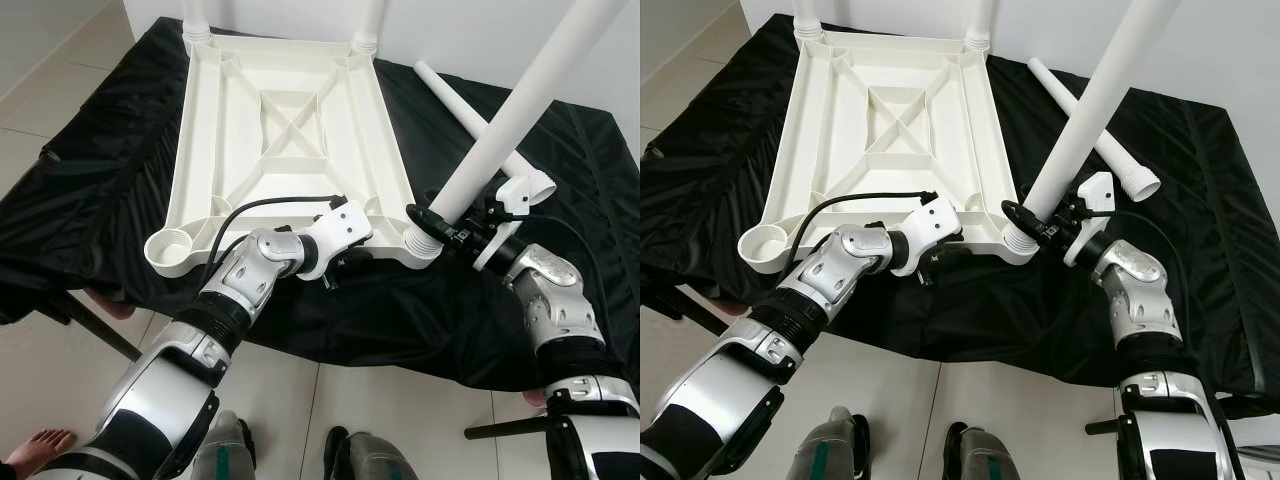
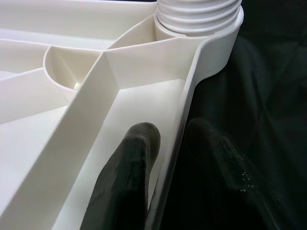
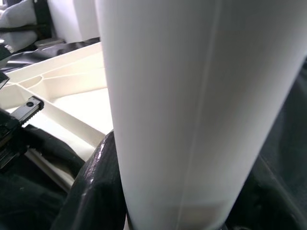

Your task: Building children table

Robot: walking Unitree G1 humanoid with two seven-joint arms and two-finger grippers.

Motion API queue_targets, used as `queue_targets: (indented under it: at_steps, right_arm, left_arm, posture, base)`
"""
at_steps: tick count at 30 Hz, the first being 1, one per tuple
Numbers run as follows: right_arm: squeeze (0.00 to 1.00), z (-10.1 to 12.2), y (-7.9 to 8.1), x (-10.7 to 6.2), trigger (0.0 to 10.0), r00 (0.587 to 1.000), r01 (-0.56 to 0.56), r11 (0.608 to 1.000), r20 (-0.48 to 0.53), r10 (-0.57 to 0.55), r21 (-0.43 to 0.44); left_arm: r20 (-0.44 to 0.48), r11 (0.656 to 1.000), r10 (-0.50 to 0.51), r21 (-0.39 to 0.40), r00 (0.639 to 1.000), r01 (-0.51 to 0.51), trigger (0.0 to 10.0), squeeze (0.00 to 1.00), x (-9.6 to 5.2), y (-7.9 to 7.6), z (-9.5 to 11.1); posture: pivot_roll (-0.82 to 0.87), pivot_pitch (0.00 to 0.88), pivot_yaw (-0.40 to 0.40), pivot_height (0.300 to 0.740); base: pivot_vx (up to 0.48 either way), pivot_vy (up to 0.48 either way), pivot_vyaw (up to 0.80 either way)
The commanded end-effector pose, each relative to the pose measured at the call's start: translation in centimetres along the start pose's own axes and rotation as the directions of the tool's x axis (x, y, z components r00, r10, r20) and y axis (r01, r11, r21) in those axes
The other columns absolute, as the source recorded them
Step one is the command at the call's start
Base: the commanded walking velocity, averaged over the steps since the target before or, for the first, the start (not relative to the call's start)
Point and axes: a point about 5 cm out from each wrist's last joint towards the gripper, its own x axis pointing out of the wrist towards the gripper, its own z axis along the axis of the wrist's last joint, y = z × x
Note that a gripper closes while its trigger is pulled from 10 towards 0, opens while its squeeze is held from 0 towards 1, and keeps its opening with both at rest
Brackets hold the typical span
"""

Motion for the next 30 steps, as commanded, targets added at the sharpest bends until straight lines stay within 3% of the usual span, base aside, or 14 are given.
queue_targets:
  at_steps: [1,17,23,30]
  right_arm:
    - [0.00,-0.3,1.0,0.0,10.0,0.998,0.052,0.998,0.028,-0.053,0.033]
    - [0.00,0.3,5.8,1.4,10.0,0.985,0.134,0.988,0.095,-0.142,0.081]
    - [0.00,0.5,6.3,1.5,10.0,0.981,0.161,0.983,0.094,-0.170,0.092]
    - [0.00,0.3,7.1,1.9,10.0,0.958,0.274,0.957,0.065,-0.280,0.092]
  left_arm:
    - [-0.029,1.000,-0.029,0.011,0.999,0.029,10.0,0.00,0.2,-0.2,-0.3]
    - [-0.024,0.999,-0.031,0.012,0.999,0.031,10.0,0.00,0.2,-0.3,-0.3]
    - [-0.025,0.999,-0.031,0.013,0.999,0.032,10.0,0.00,0.2,-0.3,-0.3]
    - [-0.025,0.999,-0.033,0.018,0.999,0.034,10.0,0.00,0.2,-0.3,-0.2]
  posture:
    - [0.01,0.101,-0.054,0.740]
    - [0.01,0.093,-0.059,0.740]
    - [0.01,0.089,-0.057,0.740]
    - [0.02,0.085,-0.058,0.740]
  base:
    - [0.000,0.000,0.00]
    - [0.000,0.000,0.00]
    - [0.000,0.000,0.00]
    - [0.000,0.000,0.00]
